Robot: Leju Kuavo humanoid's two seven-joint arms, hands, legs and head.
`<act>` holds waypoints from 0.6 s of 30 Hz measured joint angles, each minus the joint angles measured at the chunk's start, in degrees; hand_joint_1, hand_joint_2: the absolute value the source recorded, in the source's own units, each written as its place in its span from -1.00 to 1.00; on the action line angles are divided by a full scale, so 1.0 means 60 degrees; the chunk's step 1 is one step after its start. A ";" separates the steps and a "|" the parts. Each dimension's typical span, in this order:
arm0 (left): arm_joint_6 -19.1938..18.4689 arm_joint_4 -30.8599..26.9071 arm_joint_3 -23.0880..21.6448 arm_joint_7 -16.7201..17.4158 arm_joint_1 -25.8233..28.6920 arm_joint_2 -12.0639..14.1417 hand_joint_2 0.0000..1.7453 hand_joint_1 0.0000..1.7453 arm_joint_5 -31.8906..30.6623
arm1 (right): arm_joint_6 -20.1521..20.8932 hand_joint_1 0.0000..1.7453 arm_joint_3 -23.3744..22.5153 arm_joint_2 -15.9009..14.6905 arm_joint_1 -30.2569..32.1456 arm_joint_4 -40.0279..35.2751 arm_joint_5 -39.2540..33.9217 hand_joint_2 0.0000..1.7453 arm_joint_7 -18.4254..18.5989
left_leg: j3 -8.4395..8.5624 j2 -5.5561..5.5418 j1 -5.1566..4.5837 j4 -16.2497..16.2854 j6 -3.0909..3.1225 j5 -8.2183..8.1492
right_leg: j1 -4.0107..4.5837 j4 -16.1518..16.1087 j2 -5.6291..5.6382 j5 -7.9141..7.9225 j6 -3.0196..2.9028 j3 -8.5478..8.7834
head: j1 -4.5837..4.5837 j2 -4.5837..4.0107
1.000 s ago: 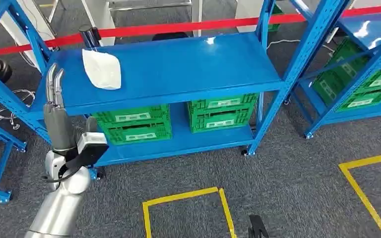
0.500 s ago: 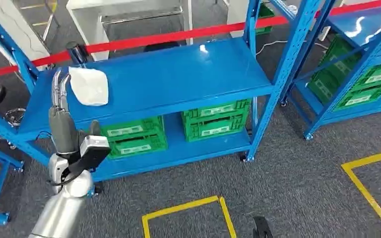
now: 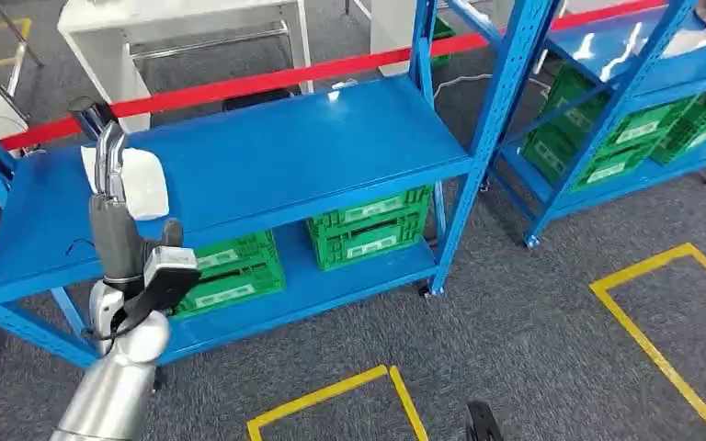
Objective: Take the parts from the cabinet and place them on the table.
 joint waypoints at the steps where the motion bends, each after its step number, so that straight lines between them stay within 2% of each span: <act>1: -0.0004 0.0015 0.0007 0.0037 0.0015 0.0011 -1.00 -1.00 0.0000 | 0.0011 -1.00 0.0000 -0.0004 -0.0029 0.0000 0.0022 -1.00 0.0004 | 0.0004 0.0051 -0.0007 0.0027 0.0005 -0.0025 | -0.0012 0.0739 -0.0114 -0.0306 0.0022 -0.0407 | 0.0003 0.0000; 2: -0.0004 0.0051 0.0007 0.0077 0.0026 0.0011 -1.00 -1.00 0.0000 | 0.0007 -1.00 0.0000 -0.0004 -0.0028 0.0000 0.0033 -1.00 0.0000 | -0.0004 0.0166 -0.0012 0.0064 0.0020 -0.0068 | -0.0021 0.1387 -0.0169 -0.0513 0.0052 -0.0795 | 0.0011 0.0000; 3: -0.0051 0.0088 0.0007 0.0106 0.0023 0.0007 -1.00 -1.00 -0.0004 | 0.0007 -1.00 0.0000 -0.0007 -0.0012 0.0000 0.0062 -1.00 -0.0007 | -0.0010 0.0225 -0.0010 0.0101 0.0020 -0.0102 | -0.0028 0.1698 -0.0190 -0.0499 0.0078 -0.1010 | 0.0007 0.0000; 4: -0.0181 0.0124 0.0007 0.0164 0.0017 0.0007 -1.00 -1.00 -0.0018 | 0.0007 -1.00 0.0000 -0.0018 0.0009 0.0000 0.0091 -1.00 -0.0007 | -0.0005 0.0265 -0.0001 0.0144 0.0013 -0.0140 | -0.0041 0.1561 -0.0215 -0.0267 0.0104 -0.0998 | 0.0014 0.0000; 5: -0.0237 0.0160 0.0007 0.0186 0.0008 0.0007 -1.00 -1.00 -0.0022 | 0.0007 -1.00 0.0000 -0.0029 0.0012 0.0000 0.0113 -1.00 -0.0007 | -0.0002 0.0291 0.0010 0.0192 -0.0013 -0.0177 | -0.0058 0.1063 -0.0236 0.0111 0.0123 -0.0800 | 0.0014 0.0000; 7: -0.0313 0.0208 0.0007 0.0186 -0.0050 -0.0004 -1.00 -1.00 -0.0047 | 0.0018 -1.00 0.0000 -0.0058 0.0001 0.0000 0.0124 -1.00 -0.0004 | -0.0017 0.0324 0.0032 0.0366 -0.0090 -0.0281 | -0.0078 -0.0662 -0.0328 0.0954 0.0127 0.0030 | 0.0018 0.0000; 8: -0.0332 0.0233 0.0007 0.0193 -0.0092 -0.0004 -1.00 -1.00 -0.0080 | 0.0044 -1.00 0.0000 -0.0066 -0.0022 0.0000 0.0127 -1.00 0.0011 | -0.0057 0.0331 -0.0020 0.0438 -0.0151 -0.0330 | -0.0041 -0.0815 -0.0378 0.0755 0.0052 0.0097 | 0.0014 0.0000; 9: -0.0364 0.0270 0.0007 0.0237 -0.0135 -0.0004 -1.00 -1.00 -0.0124 | 0.0095 -1.00 0.0000 -0.0066 -0.0033 0.0000 0.0127 -1.00 0.0022 | -0.0079 0.0325 -0.0039 0.0485 -0.0209 -0.0373 | -0.0018 -0.0873 -0.0328 0.0817 -0.0039 0.0093 | 0.0007 0.0000; 10: -0.0368 0.0288 0.0004 0.0270 -0.0168 -0.0004 -1.00 -1.00 -0.0193 | 0.0131 -1.00 0.0000 -0.0066 -0.0023 0.0000 0.0131 -1.00 0.0033 | -0.0069 0.0333 -0.0040 0.0461 -0.0237 -0.0359 | -0.0029 -0.0887 -0.0317 0.0831 -0.0068 0.0093 | 0.0007 0.0000; 12: -0.0335 0.0321 0.0000 0.0321 -0.0199 -0.0004 -1.00 -1.00 -0.0226 | 0.0160 -1.00 0.0000 -0.0066 -0.0018 0.0000 0.0127 -1.00 0.0025 | -0.0066 0.0332 -0.0063 0.0467 -0.0012 -0.0357 | -0.0031 -0.0913 -0.0297 0.0863 -0.0050 0.0148 | 0.0011 0.0000; 13: -0.0324 0.0339 0.0000 0.0346 -0.0214 -0.0007 -1.00 -1.00 -0.0229 | 0.0157 -1.00 0.0000 -0.0066 -0.0019 0.0000 0.0124 -1.00 0.0026 | -0.0053 0.0333 -0.0062 0.0451 -0.0057 -0.0330 | -0.0025 -0.0913 -0.0292 0.0878 -0.0078 0.0147 | 0.0011 0.0000; 14: -0.0317 0.0353 -0.0004 0.0350 -0.0250 -0.0007 -1.00 -1.00 -0.0233 | 0.0157 -1.00 0.0000 -0.0033 -0.0015 0.0000 0.0117 -1.00 0.0025 | -0.0081 0.0341 -0.0099 0.0401 -0.0070 -0.0339 | -0.0121 -0.1045 -0.0307 0.0950 0.0021 0.0208 | 0.0025 0.0000; 15: -0.0310 0.0361 -0.0004 0.0353 -0.0264 -0.0018 -1.00 -1.00 -0.0233 | 0.0157 -1.00 0.0000 -0.0026 0.0001 0.0000 0.0109 -1.00 0.0037 | 0.0141 0.0340 -0.0108 0.0043 0.0032 -0.0338 | -0.0133 -0.0762 -0.0374 0.1294 0.0083 0.0128 | 0.0022 0.0000; 16: -0.0291 0.0331 -0.0007 0.0350 -0.0287 -0.0033 -1.00 -1.00 -0.0233 | 0.0157 -1.00 0.0000 -0.0003 0.0010 0.0000 0.0098 -1.00 0.0055 | 0.0425 0.0304 -0.0138 -0.0334 0.0147 -0.0279 | -0.0172 -0.0767 -0.0410 0.1417 0.0143 0.0294 | 0.0022 0.0000; 17: -0.0280 0.0313 -0.0007 0.0350 -0.0319 -0.0047 -1.00 -1.00 -0.0233 | 0.0157 -1.00 -0.0004 -0.0044 0.0004 -0.0007 0.0087 -1.00 0.0040 | 0.0710 0.0378 -0.0082 -0.0599 0.0147 -0.0188 | -0.0184 -0.0731 -0.0381 0.1286 0.0083 0.0284 | -0.0015 0.0000; 18: -0.0255 0.0313 -0.0007 0.0350 -0.0427 -0.0066 -1.00 -1.00 -0.0233 | 0.0149 -1.00 -0.0004 -0.0044 -0.0001 -0.0004 0.0080 -1.00 0.0036 | 0.0848 0.0358 -0.0038 -0.0704 0.0193 -0.0144 | -0.0132 -0.0588 -0.0315 0.1051 0.0007 0.0220 | -0.0052 0.0000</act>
